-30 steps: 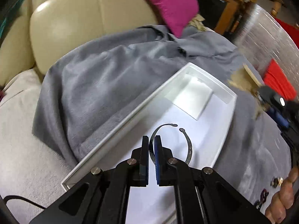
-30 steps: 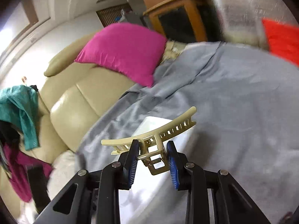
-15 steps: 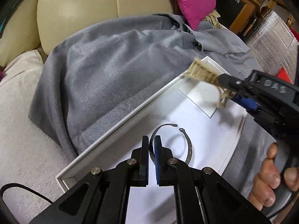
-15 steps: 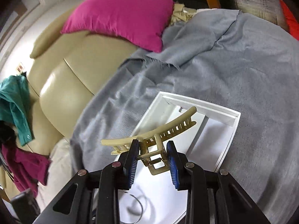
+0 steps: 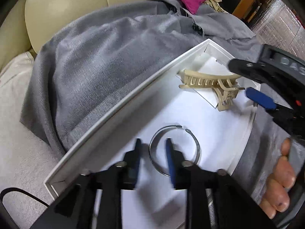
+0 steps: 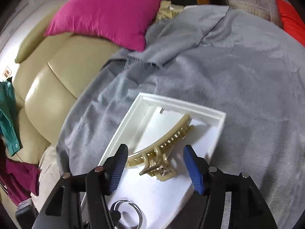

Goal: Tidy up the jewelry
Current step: 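Open the left tool to drop the bangle while the right tool releases the clip, then move back to the table and close the right tool on the gold brooch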

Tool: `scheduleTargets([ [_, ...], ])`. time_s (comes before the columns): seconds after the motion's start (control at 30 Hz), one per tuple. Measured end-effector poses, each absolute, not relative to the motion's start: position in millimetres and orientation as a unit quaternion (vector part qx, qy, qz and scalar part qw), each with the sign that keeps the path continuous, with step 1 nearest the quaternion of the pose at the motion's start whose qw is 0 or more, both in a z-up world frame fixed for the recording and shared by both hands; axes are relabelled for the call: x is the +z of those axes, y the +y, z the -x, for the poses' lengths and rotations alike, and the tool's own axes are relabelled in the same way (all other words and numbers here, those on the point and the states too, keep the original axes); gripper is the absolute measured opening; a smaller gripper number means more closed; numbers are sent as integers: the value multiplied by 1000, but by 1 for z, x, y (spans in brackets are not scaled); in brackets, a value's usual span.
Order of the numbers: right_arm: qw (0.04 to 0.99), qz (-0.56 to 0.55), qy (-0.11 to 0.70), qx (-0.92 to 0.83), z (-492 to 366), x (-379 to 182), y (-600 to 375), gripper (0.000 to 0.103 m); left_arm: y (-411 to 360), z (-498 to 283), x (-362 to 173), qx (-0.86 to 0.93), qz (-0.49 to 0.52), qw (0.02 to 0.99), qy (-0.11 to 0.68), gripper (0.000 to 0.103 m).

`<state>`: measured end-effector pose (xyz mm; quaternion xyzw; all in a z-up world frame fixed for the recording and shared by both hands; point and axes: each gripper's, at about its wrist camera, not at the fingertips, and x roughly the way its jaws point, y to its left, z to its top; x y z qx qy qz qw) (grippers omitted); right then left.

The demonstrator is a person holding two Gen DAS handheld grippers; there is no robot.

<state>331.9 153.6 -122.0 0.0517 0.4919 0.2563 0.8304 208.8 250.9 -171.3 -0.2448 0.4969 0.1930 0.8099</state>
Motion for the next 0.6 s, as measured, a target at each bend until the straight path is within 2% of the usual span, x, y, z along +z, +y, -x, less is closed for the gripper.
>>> scheduleTargets([
  [0.07,838,-59,475,264,-325,-110,144,65,249,-206,-162,205,232,822,478,43],
  [0.23,863,-97,418,267,-302,-75,88,65,231,-199,-134,233,185,858,419,51],
  [0.4,893,-140,375,207,-266,-60,-39,64,196,-195,-114,208,146,889,381,52],
  [0.6,908,-215,347,90,-227,-66,-208,64,142,-198,-100,150,110,915,359,53],
])
